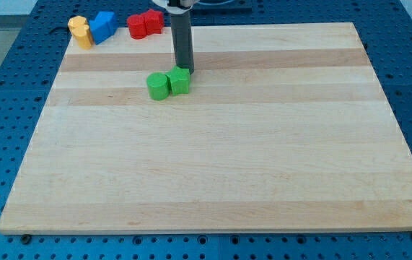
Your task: Move the green star and green circle towards center left
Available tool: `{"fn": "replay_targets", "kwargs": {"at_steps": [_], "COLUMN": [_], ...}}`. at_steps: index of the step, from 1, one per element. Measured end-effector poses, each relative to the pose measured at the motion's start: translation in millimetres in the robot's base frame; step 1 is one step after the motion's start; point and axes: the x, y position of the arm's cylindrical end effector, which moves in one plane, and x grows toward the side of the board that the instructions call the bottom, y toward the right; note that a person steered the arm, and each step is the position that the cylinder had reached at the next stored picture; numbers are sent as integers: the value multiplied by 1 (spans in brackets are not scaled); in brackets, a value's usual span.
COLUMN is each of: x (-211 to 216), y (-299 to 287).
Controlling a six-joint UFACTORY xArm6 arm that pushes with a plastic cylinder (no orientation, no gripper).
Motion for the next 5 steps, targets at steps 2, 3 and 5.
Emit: {"fn": "replay_targets", "kwargs": {"at_steps": [2, 3, 5], "x": [10, 16, -4], "y": [-27, -37, -126]}}
